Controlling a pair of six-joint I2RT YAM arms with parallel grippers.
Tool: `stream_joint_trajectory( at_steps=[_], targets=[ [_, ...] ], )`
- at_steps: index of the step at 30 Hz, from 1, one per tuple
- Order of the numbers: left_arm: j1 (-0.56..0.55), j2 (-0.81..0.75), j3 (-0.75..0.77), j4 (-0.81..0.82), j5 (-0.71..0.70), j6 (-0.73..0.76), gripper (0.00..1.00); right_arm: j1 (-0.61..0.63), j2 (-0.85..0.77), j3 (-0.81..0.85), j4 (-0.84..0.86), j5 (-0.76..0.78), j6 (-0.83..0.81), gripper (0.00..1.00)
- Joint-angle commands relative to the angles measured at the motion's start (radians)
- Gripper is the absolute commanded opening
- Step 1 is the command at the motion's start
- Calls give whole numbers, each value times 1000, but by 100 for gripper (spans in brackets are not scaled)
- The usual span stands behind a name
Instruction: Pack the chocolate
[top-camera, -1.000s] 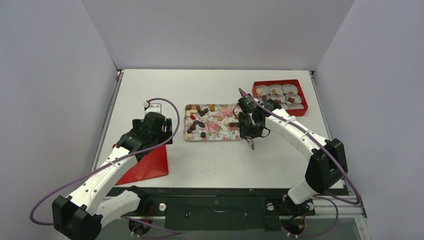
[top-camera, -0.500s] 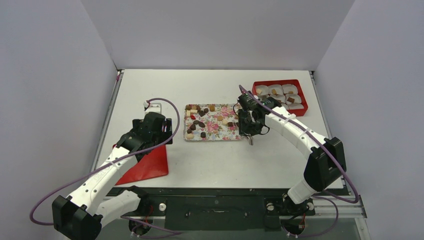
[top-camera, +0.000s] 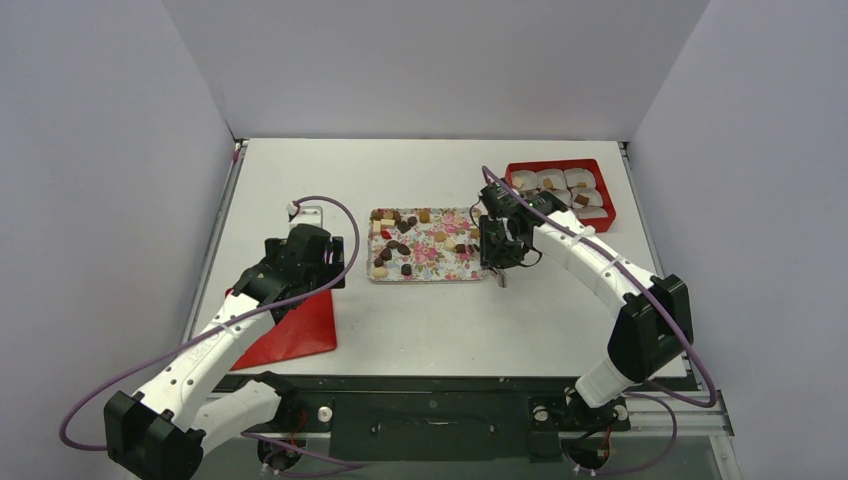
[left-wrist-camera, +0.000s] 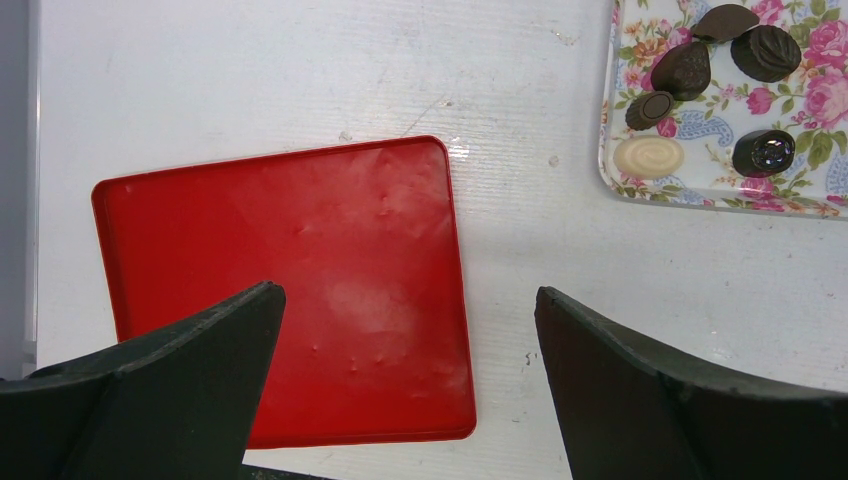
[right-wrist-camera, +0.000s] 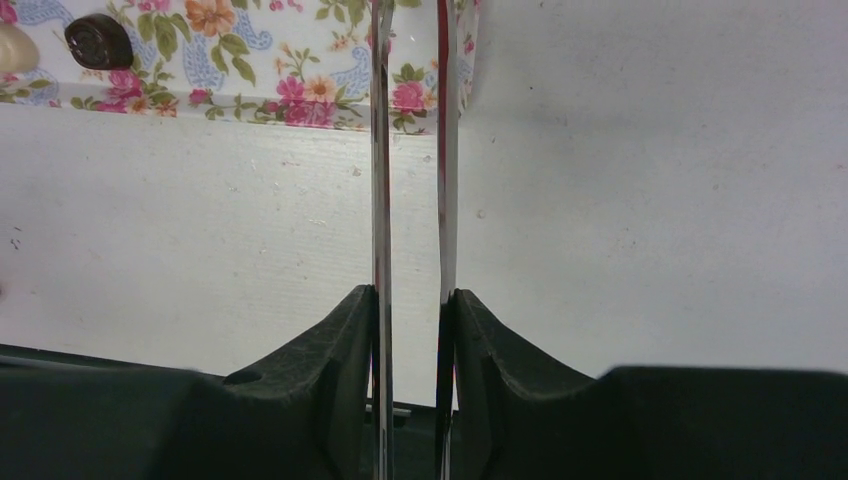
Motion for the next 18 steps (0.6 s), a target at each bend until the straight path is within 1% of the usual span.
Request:
stream_joint_trajectory(
  at_steps=[1, 18],
  targets=[
    [7, -19, 13, 28, -17, 8, 96, -3, -36, 58, -2, -14, 2, 25],
    [7, -18, 13, 27, -17, 8, 96, 4, -99, 51, -23, -17, 22, 25]
  ],
)
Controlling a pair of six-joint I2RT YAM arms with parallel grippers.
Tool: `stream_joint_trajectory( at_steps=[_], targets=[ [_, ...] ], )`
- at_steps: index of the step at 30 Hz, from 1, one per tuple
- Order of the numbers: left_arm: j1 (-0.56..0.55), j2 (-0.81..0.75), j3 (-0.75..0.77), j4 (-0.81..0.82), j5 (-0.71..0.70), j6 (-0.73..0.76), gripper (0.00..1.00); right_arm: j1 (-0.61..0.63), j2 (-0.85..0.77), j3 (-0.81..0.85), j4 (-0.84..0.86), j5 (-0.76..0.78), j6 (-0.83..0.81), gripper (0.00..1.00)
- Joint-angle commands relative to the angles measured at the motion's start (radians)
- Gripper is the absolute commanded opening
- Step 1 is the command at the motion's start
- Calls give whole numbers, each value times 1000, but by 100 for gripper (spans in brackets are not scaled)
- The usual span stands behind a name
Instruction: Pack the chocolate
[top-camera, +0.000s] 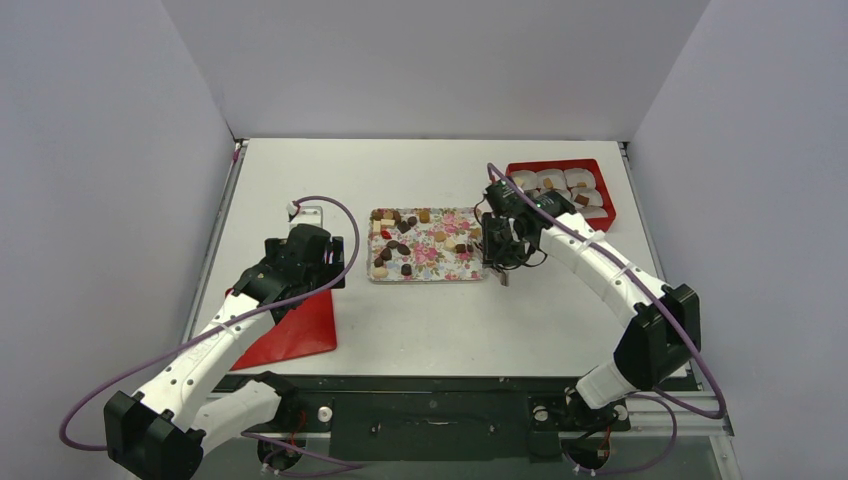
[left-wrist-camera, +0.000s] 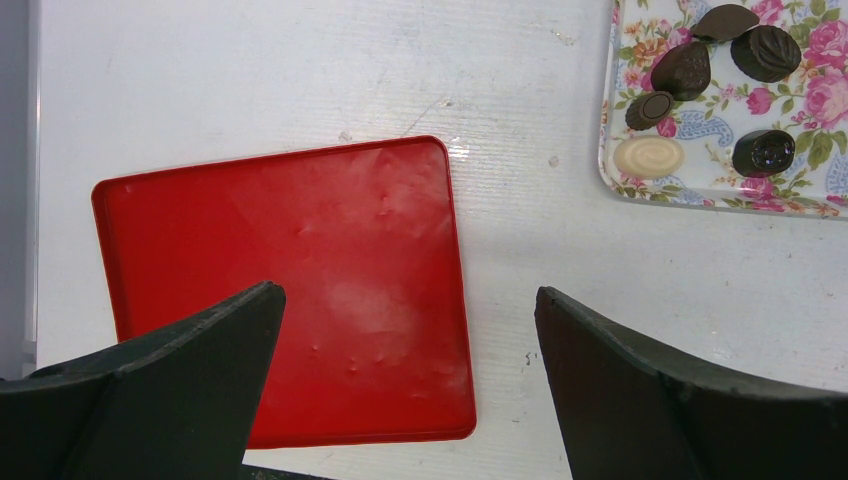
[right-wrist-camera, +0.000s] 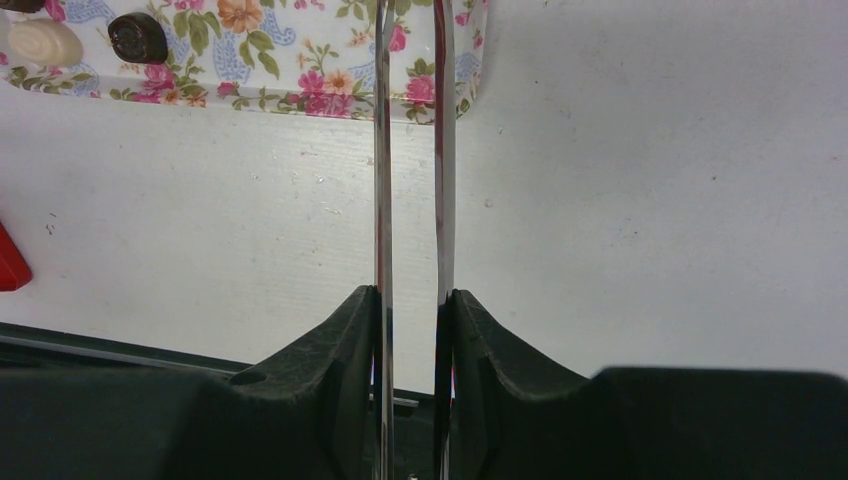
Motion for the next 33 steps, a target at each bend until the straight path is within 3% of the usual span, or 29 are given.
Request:
stream_joint_trajectory(
  at_steps=[1, 33],
  targets=[
    [7, -18, 13, 27, -17, 8, 96, 4, -57, 33, 0, -1, 16, 25],
    [7, -10, 13, 28, -18, 8, 96, -24, -87, 86, 4, -13, 28, 25]
  ],
)
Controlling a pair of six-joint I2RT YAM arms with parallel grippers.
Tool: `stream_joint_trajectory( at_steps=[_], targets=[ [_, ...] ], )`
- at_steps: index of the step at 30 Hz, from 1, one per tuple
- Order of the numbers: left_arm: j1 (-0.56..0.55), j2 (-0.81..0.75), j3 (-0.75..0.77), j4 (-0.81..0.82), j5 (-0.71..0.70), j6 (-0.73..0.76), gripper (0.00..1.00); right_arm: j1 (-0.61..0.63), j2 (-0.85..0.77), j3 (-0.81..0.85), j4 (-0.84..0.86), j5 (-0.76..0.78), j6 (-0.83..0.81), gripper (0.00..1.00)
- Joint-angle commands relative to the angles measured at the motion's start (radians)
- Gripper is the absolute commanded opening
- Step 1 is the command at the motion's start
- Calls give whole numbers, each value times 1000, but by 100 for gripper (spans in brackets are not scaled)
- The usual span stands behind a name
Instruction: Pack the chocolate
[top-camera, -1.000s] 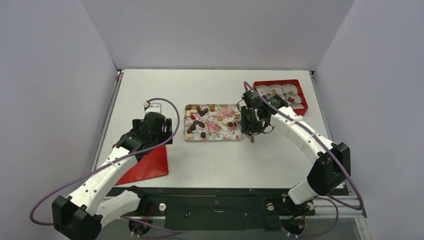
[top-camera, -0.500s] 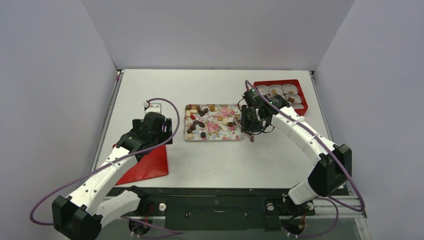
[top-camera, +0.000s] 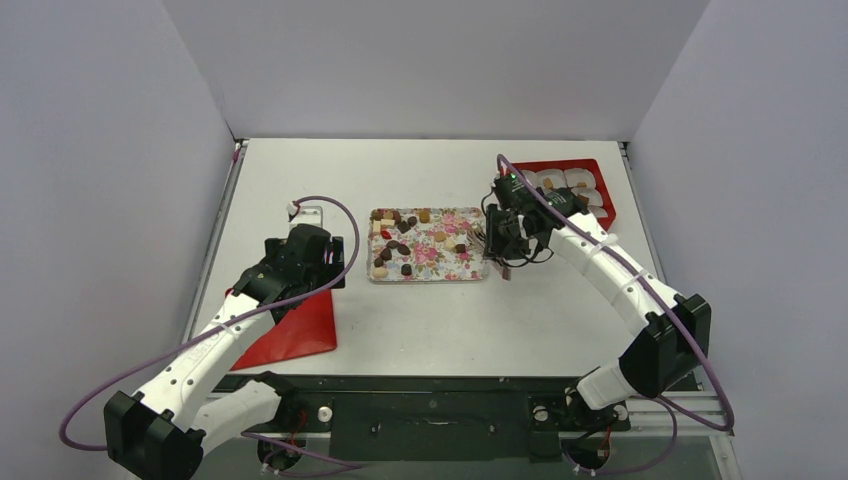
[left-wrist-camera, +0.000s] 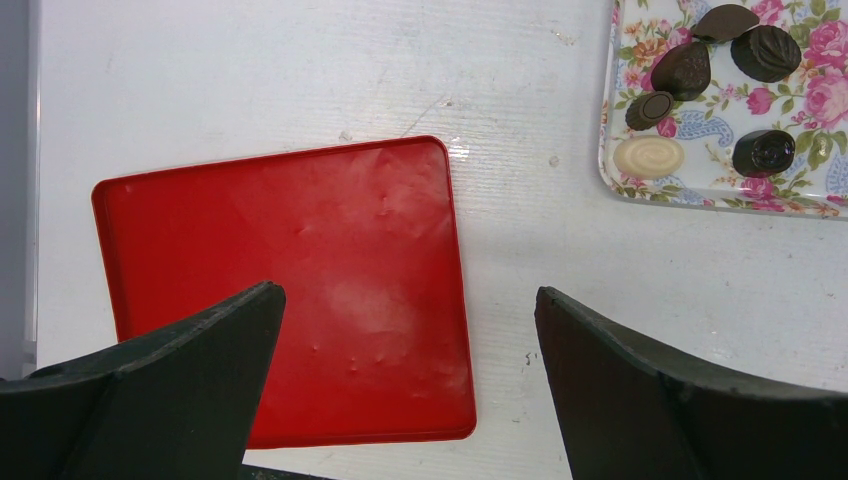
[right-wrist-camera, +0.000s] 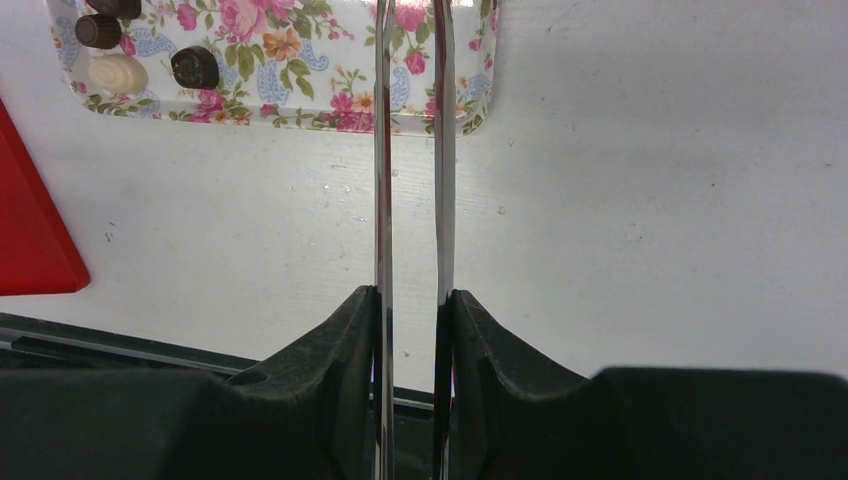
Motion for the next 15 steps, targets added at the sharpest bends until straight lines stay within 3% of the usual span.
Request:
stream_joint_trajectory(
  at_steps=[1, 15],
  targets=[
    [7, -10, 14, 27, -18, 9, 96, -13, -46, 53, 10, 1, 5, 25],
    [7, -4, 14, 29, -17, 9, 96, -134, -43, 116, 11, -12, -16, 25]
  ],
)
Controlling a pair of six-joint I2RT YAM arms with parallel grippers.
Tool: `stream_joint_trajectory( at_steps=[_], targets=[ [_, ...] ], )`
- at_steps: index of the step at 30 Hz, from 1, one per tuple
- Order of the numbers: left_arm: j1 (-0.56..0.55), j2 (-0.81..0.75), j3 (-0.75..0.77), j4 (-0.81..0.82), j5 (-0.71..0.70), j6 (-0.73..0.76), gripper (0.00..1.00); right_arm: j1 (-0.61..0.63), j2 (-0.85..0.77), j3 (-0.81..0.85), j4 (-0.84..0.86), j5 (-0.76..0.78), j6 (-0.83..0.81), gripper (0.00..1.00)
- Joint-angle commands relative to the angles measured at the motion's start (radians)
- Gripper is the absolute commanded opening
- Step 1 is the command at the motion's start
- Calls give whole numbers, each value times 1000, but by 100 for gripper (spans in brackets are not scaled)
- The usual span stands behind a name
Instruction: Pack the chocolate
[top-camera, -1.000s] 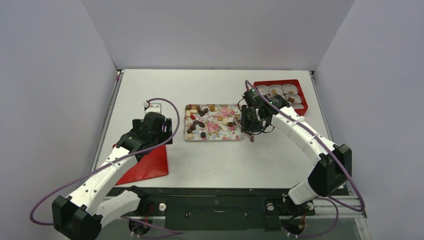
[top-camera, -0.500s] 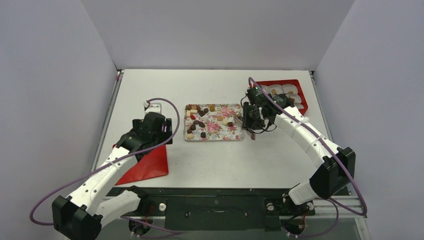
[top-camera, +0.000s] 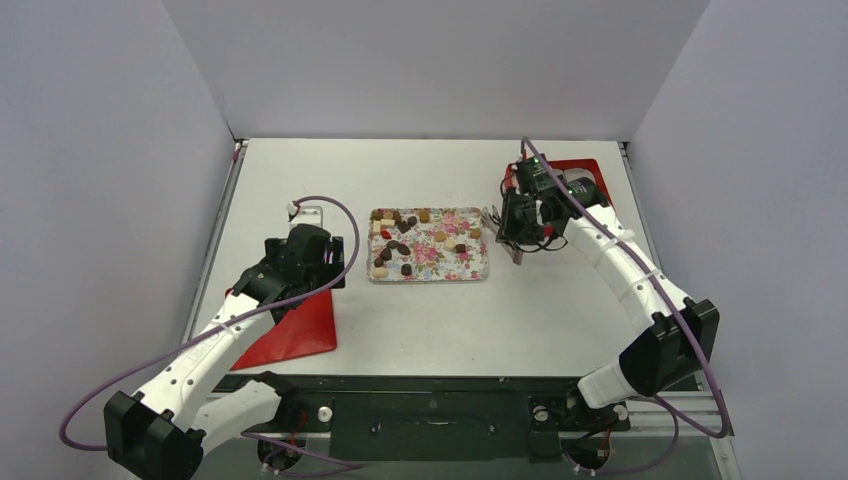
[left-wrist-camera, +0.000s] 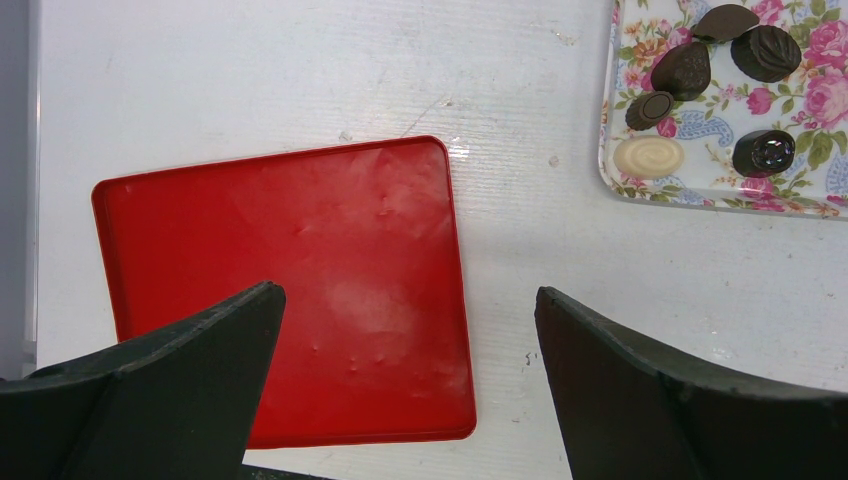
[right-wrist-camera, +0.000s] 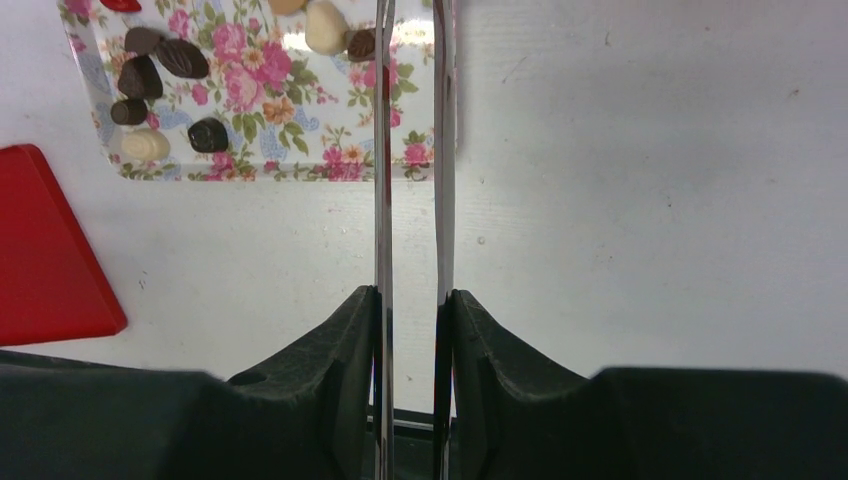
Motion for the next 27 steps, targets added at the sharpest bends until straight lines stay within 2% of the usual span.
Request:
stream_joint_trajectory(
  at_steps=[1, 13, 27],
  targets=[
    [7, -4, 14, 29, -17, 9, 96, -56, -33, 83, 15, -1, -17, 25],
    [9, 1, 13, 28, -18, 10, 96, -268, 21, 156, 15, -37, -52, 25],
    [18, 14, 14, 31, -13, 10, 96, -323, 96, 100, 52, -54, -71, 25]
  ],
)
